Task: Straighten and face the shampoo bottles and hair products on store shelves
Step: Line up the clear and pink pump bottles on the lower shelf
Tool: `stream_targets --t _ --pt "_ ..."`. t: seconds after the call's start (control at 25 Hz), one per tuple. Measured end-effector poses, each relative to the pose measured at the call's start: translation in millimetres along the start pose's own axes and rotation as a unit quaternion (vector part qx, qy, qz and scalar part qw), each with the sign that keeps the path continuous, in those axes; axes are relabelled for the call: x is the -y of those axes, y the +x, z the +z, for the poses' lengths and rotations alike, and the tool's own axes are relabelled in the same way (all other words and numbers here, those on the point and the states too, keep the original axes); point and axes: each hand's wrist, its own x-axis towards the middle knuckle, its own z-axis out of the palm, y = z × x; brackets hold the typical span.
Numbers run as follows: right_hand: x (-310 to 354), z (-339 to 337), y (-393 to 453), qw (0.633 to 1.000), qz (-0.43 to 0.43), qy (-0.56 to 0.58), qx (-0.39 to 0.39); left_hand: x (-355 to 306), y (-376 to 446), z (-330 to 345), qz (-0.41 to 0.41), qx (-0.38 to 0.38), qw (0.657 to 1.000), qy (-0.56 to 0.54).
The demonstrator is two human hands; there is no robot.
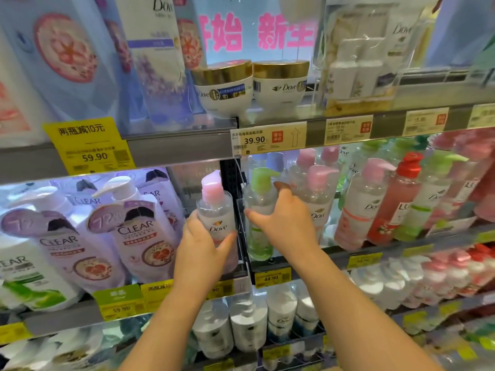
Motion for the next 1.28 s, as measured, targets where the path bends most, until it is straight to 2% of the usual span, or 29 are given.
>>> stream_targets --t 0.24,0.4,0.6,0.72,0.96,1.08,1.28 --pt "-4.1 -5.1 -21.6 0.998 -0.030 0.046 -0.004 12.2 7.7 0.6 0.018 0.029 0.999 0.002" --pt "-1.2 -10.5 -43.3 0.986 0.008 0.168 -0.014 12.0 6.7 -4.9 -0.013 0.054 0.992 -0.110" --pt "-7.7 -41.4 -62.0 0.953 0.019 0.297 -0.056 -5.4 -6.8 -9.5 0.007 0.040 0.988 -0.152" --pt "-14.5 -71.2 -68.2 0.945 0.021 0.317 -0.083 -28.7 -13.3 -17.6 0.046 0.011 0.985 -0.166" --pt "-65.3 -118.4 -69.5 0.939 0.056 0.324 -0.095 -104.9 -33.5 -3.2 0.105 0.040 0.969 -0.222" --pt "-97.5 -143.7 -58.5 0.947 0.067 0.303 -0.083 -133.7 -43.5 24.3 0.090 0.042 0.974 -0.205" --pt "-151.2 -192.8 -37.8 0.948 0.046 0.315 -0.028 -183.0 -59.0 81.1 0.046 0.000 0.988 -0.150"
